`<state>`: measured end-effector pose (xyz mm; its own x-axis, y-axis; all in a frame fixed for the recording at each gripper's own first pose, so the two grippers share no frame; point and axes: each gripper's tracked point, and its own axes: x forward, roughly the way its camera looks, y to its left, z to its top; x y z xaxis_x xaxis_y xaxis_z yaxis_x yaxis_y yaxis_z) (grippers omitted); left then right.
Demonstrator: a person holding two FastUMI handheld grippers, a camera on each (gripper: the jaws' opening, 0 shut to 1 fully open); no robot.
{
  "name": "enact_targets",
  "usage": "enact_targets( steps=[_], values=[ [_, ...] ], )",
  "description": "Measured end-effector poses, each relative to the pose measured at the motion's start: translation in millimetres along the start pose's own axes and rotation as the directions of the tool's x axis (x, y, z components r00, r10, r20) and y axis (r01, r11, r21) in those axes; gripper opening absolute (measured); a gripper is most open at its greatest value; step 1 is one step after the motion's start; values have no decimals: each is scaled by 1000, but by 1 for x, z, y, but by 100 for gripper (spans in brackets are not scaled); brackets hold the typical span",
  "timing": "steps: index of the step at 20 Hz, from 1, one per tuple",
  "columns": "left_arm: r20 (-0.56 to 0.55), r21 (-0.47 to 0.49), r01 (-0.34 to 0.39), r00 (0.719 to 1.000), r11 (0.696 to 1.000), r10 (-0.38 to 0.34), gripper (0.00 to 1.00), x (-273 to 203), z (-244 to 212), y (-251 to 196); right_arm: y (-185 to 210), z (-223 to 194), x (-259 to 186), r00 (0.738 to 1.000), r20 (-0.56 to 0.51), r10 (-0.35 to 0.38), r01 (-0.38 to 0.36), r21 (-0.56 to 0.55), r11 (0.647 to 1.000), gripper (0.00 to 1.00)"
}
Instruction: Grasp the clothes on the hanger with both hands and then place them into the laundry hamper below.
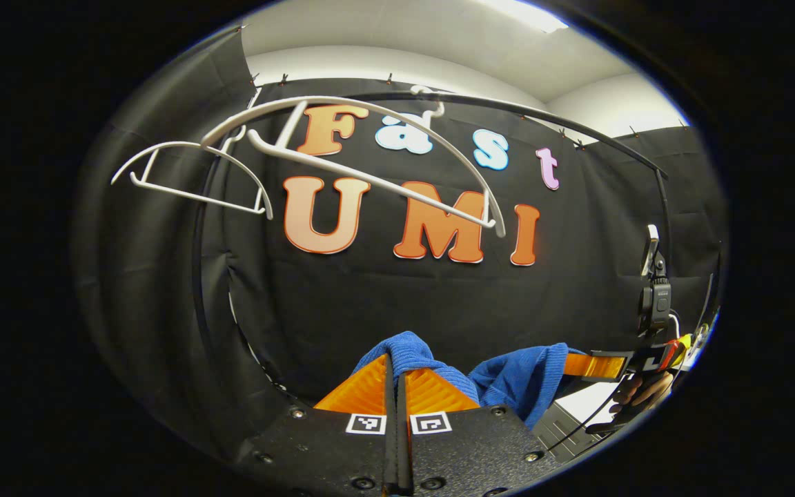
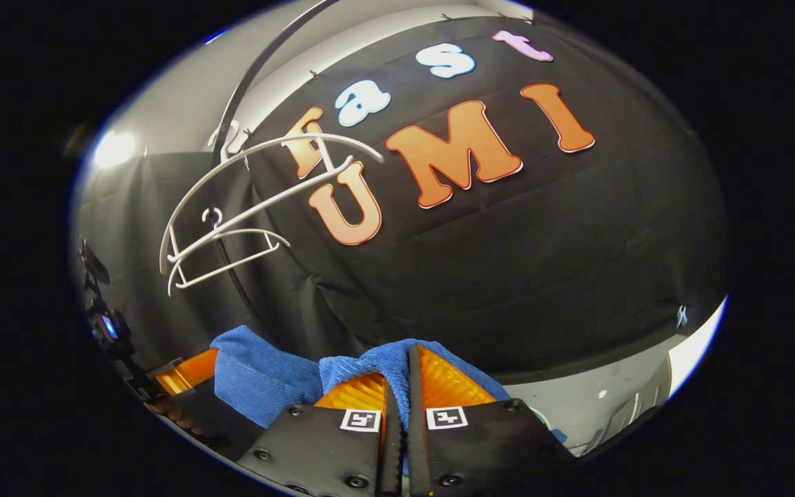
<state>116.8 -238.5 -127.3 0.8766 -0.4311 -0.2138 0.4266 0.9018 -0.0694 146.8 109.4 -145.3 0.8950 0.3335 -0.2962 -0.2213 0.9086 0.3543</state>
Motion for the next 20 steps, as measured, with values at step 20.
enact_targets(
  steps=[20],
  values=[
    [-250, -79, -37, 968, 996, 16, 0, 43, -177, -15, -50, -136, -1, 988, -44, -145, 135, -178, 975, 11]
  ],
)
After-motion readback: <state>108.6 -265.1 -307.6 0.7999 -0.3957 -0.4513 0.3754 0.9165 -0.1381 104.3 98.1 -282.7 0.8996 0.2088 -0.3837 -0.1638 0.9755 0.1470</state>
